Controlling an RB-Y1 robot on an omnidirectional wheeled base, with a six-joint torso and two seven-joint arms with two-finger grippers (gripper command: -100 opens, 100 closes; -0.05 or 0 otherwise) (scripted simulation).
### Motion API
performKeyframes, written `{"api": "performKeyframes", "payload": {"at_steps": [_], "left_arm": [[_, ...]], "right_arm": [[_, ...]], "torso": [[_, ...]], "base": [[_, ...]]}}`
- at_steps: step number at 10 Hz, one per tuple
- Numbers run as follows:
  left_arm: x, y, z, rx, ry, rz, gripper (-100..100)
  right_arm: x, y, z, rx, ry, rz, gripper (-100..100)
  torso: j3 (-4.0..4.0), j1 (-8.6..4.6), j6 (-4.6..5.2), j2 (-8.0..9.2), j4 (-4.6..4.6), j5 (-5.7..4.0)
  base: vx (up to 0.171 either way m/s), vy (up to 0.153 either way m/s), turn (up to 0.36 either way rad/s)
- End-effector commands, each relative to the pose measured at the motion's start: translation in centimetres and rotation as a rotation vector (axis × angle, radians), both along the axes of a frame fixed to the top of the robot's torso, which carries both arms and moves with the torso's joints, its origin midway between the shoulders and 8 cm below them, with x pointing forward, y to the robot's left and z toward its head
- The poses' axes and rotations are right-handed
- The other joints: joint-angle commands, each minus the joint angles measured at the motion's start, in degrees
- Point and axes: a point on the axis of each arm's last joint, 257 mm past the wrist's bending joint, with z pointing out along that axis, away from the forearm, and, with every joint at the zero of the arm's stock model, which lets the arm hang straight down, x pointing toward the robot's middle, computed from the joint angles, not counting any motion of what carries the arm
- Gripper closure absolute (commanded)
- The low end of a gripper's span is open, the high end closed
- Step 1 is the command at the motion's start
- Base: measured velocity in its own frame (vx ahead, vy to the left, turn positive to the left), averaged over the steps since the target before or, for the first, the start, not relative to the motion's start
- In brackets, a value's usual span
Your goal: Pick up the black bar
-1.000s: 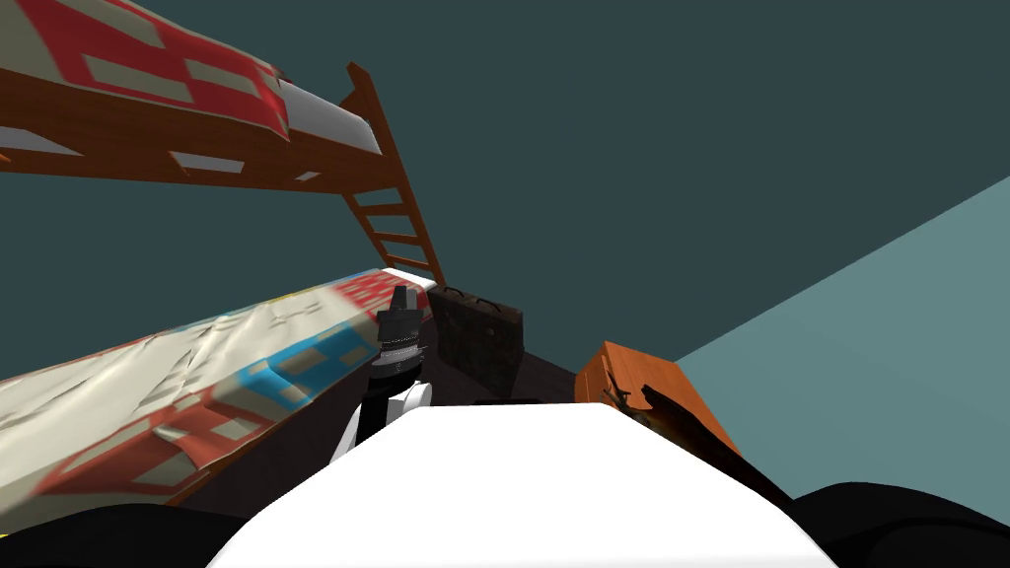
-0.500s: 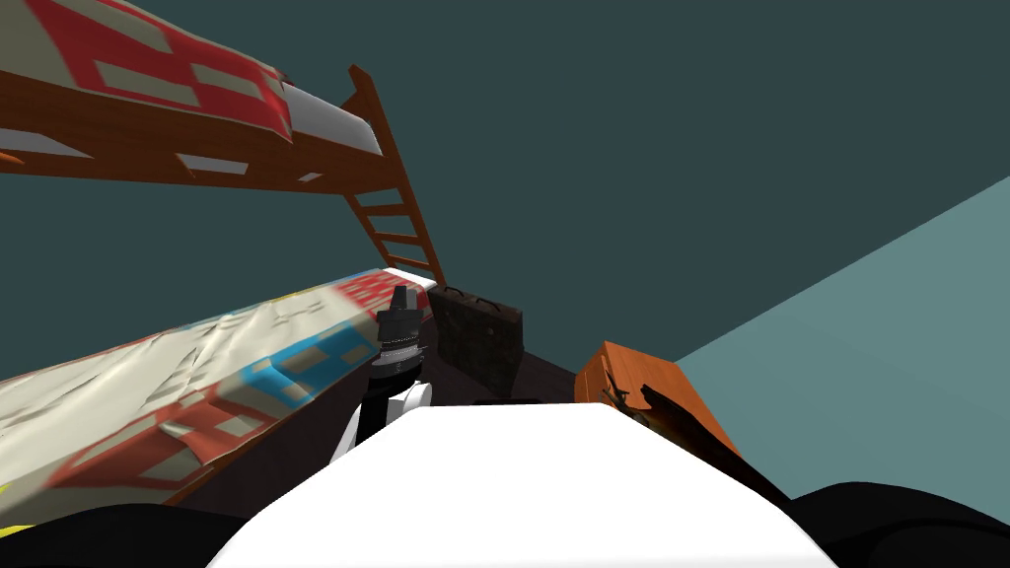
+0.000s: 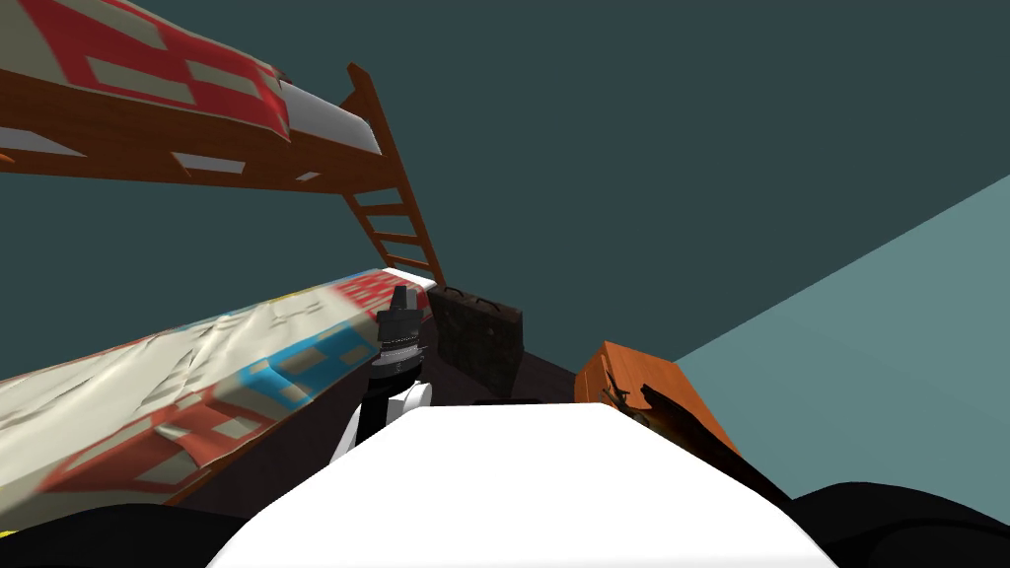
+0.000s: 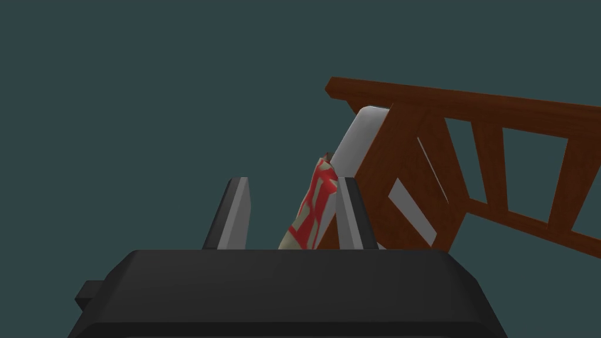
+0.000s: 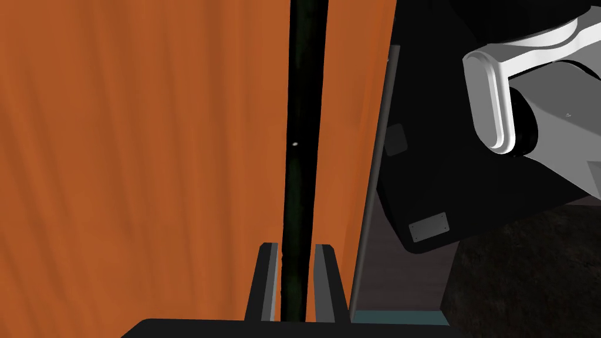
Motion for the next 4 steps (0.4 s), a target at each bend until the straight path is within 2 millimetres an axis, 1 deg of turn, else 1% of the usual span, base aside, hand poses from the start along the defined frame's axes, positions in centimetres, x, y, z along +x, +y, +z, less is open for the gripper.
{"api": "performKeyframes", "payload": {"at_steps": [1,2,3,4], "left_arm": [[0.0,0.0,0.0,0.0,0.0,0.0,0],[0.0,0.0,0.0,0.0,0.0,0.0,0],[0.0,0.0,0.0,0.0,0.0,0.0,0],[0.0,0.0,0.0,0.0,0.0,0.0,0]], "right_arm": [[-0.09,-1.02,0.86,-0.005,0.002,0.006,100],[-0.12,-1.56,1.43,-0.006,0.003,0.011,100],[-0.12,-1.35,1.07,-0.007,0.003,0.009,100],[-0.12,-1.44,1.13,-0.007,0.003,0.009,0]], "torso": [[0.0,0.0,0.0,0.0,0.0,0.0],[-0.01,0.07,0.01,-0.03,0.0,0.0],[-0.03,0.14,0.01,-0.05,-0.01,0.01],[-0.02,0.09,0.01,-0.03,0.0,-0.02]], "base": [[0.012,0.028,-0.043],[0.016,0.041,-0.049],[0.006,0.019,-0.01],[0.0,0.0,0.0]]}}
